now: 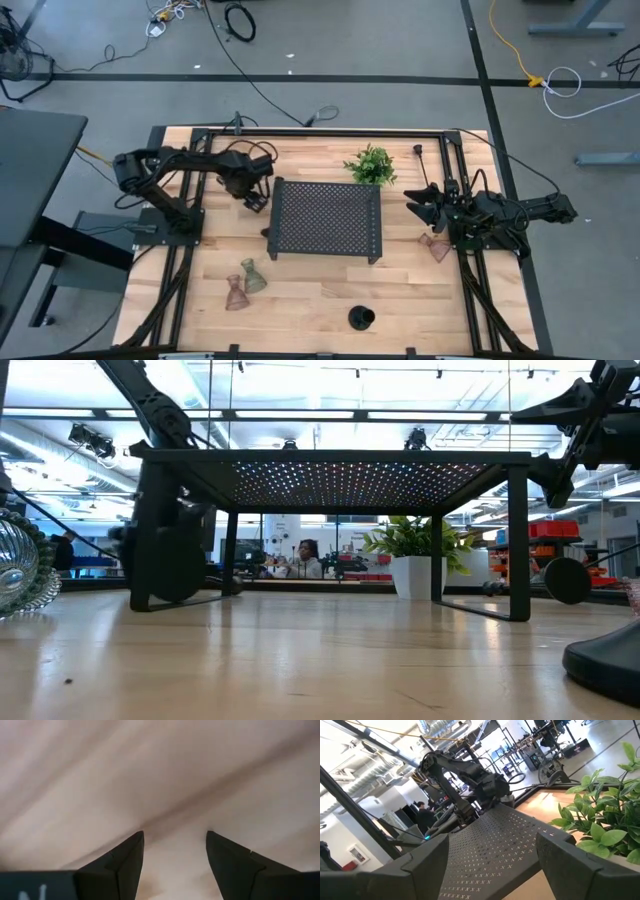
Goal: Pick & Place candle stick holders
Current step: Put the left black metal candle holder on the shelf
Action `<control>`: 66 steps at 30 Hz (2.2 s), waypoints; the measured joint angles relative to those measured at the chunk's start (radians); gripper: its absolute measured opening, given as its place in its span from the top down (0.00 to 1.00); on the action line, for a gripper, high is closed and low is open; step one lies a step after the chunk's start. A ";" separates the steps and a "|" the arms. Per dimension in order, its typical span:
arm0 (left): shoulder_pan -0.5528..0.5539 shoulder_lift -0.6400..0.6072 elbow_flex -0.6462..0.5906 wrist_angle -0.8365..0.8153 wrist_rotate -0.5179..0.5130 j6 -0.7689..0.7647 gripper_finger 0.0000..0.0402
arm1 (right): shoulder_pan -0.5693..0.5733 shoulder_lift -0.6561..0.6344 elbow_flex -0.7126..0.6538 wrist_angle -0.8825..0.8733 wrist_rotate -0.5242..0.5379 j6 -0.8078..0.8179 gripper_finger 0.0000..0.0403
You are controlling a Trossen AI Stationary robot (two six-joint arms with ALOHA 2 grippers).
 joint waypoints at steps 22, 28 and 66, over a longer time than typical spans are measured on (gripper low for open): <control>0.236 0.001 0.078 0.158 0.233 0.266 0.46 | 0.000 0.000 0.000 0.000 0.006 0.000 0.26; 0.237 -0.001 0.079 0.112 0.235 0.524 0.46 | 0.000 0.000 0.000 0.000 0.006 0.000 0.26; -0.047 -0.010 0.084 0.252 0.251 1.222 0.60 | 0.000 0.000 0.000 0.000 0.006 0.000 0.26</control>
